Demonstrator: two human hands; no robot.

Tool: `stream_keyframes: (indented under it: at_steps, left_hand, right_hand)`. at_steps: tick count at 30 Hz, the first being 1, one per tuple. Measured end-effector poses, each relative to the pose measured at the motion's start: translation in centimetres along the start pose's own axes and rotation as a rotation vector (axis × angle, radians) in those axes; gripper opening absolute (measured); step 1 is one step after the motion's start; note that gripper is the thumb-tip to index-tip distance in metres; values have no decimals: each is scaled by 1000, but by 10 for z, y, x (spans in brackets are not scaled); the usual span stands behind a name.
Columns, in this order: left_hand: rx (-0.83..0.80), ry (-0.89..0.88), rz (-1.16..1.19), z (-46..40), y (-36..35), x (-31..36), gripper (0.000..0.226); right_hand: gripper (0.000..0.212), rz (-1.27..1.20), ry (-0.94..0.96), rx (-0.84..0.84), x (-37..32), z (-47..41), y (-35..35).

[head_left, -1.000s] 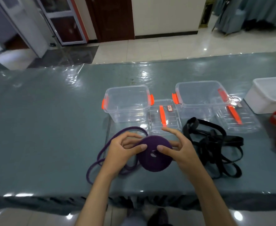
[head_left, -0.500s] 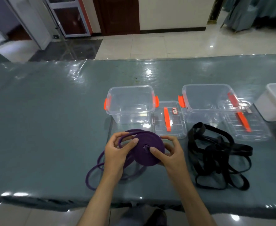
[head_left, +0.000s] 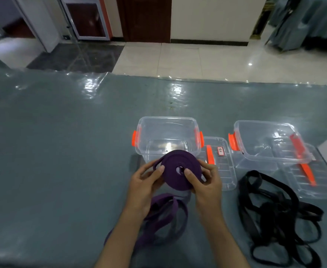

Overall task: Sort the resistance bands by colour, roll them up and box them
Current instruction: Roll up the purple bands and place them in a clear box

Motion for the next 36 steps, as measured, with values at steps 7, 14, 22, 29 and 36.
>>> stream_keyframes:
  at_steps: [7,14,22,29,36]
  left_hand:
    - [139,-118,-68,-74,-3,21,26]
    - [36,-143,-219,-151,-29,25,35]
    - [119,59,-226,-219,-23,14,31]
    - [170,160,-432,-276,-12,-18,26]
    - [130,356,-626,-318,7,-48,30]
  right_hand:
    - [43,243,-7,-13,8,-58,-39]
    - [47,317,-29,42,6,-143,-55]
    - [50,504,-185,-4,47,-206,-71]
    - [26,863,-370,-251,83,-246,-73]
    - [25,978,-519,-397,108,-265,-75]
Point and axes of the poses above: each hand's wrist, its own z-axis away from the middle knuckle, its own y-axis out of the back of the hand, x = y × z, the point moved 3 cm from there along -z, towards the middle knuckle, and after that the axes turned 3 degrees about z, right-handed, at the moved point
